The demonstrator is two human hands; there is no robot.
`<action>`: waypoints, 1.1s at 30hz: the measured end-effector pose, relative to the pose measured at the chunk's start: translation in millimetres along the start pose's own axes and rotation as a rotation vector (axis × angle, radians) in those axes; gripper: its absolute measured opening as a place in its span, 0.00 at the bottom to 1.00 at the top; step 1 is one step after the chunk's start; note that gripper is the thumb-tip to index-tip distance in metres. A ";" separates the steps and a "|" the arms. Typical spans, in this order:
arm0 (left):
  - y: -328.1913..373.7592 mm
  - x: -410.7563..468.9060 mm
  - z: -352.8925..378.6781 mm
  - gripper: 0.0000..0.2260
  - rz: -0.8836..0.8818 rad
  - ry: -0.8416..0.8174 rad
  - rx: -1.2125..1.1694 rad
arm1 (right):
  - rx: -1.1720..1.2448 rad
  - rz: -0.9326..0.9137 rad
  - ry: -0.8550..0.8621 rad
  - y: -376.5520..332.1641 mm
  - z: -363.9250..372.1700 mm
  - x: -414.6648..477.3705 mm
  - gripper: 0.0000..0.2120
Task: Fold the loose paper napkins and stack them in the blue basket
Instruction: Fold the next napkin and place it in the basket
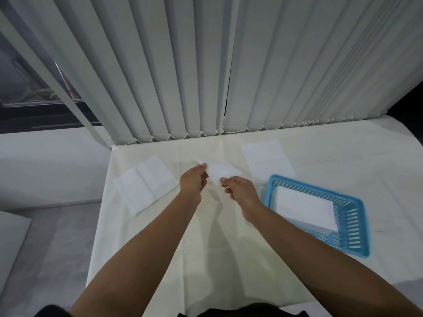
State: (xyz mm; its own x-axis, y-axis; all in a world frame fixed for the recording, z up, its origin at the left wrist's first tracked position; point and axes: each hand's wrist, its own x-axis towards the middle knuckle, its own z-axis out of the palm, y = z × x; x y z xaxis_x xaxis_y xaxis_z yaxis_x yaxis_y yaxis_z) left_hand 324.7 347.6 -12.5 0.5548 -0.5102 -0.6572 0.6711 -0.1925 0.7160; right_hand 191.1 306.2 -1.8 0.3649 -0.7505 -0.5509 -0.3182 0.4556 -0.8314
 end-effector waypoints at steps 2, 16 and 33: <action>3.3 -1.0 7.6 0.01 0.002 -0.006 -0.007 | -0.046 -0.046 0.014 -3.1 -11.9 -3.8 0.11; -28.8 -33.0 103.0 0.03 0.013 -0.148 0.092 | -0.015 -0.068 0.129 9.2 -154.5 -39.8 0.07; -92.5 -71.4 144.7 0.10 0.270 -0.149 0.808 | 0.065 0.131 0.291 54.4 -264.3 -56.7 0.09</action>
State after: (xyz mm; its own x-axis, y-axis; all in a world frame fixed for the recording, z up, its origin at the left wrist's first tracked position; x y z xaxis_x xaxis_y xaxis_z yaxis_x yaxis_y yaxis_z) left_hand 151.9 280.5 2.3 0.5364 -0.7183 -0.4432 -0.0613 -0.5569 0.8283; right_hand -78.2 247.0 3.4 0.0558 -0.7844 -0.6178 -0.2860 0.5803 -0.7626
